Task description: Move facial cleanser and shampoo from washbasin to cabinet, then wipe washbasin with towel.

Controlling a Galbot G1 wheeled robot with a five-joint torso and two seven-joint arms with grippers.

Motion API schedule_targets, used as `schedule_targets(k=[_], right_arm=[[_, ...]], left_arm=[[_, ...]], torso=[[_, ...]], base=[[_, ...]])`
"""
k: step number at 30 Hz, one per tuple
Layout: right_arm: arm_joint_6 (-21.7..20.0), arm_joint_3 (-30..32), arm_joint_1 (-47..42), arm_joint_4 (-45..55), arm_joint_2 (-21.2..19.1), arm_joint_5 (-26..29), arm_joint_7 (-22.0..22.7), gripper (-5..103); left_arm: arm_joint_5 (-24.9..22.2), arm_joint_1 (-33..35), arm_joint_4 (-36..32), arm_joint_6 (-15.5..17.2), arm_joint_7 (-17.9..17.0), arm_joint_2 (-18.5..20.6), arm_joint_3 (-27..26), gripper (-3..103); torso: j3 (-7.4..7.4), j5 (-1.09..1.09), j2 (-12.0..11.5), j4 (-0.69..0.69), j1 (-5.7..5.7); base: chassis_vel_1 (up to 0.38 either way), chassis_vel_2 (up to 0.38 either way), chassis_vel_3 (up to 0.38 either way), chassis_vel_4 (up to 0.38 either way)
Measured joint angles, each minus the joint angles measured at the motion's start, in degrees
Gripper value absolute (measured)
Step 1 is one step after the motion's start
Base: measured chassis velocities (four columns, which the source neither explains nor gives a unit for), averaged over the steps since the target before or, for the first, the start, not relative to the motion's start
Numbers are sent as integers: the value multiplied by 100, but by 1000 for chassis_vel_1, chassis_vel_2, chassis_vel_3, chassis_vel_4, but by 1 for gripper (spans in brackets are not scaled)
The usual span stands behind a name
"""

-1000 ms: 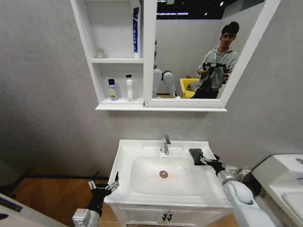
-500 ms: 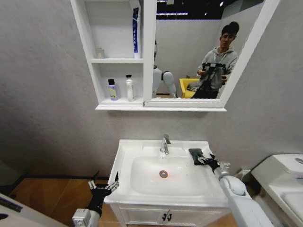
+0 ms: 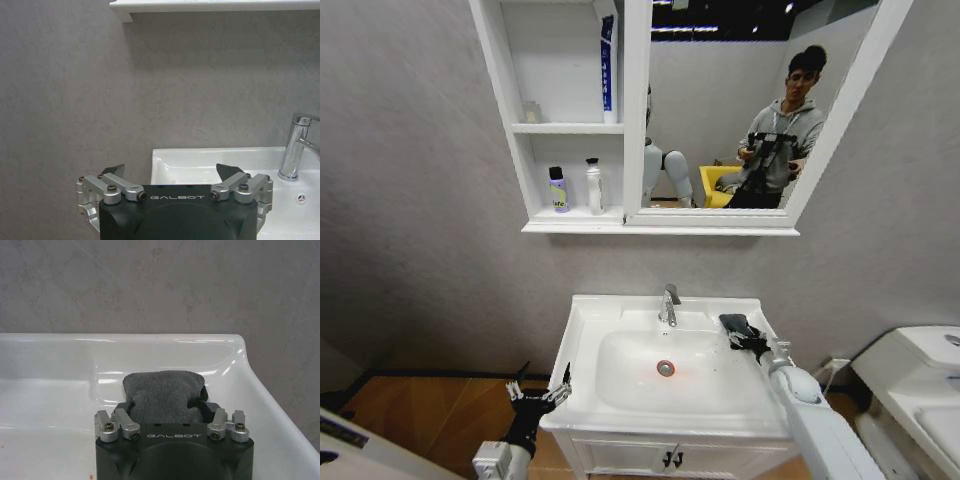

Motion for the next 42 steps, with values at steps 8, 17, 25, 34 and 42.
schedule_targets(k=[8, 17, 25, 34, 42], right_arm=[[-82, 8, -30, 60, 22, 45, -26, 44], [-62, 120, -212, 312, 30, 90, -23, 12], [-243, 145, -900, 1989, 256, 357, 353, 6], [-461, -94, -1564, 2394, 844, -35, 714, 6], [-519, 16, -1478, 1918, 538, -296, 711, 6]], left_arm=[[0, 0, 0, 0, 0, 0, 0, 100], [0, 0, 0, 0, 0, 0, 0, 100], [0, 0, 0, 0, 0, 0, 1, 100], [0, 0, 0, 0, 0, 0, 0, 100], [0, 0, 0, 0, 0, 0, 0, 100]], torso=[[0, 0, 0, 0, 0], [0, 1, 0, 0, 0], [-1, -2, 0, 0, -1], [-1, -1, 0, -1, -1], [-1, -1, 0, -1, -1]], base=[[0, 0, 0, 0], [0, 0, 0, 0], [0, 0, 0, 0], [0, 0, 0, 0], [0, 0, 0, 0]])
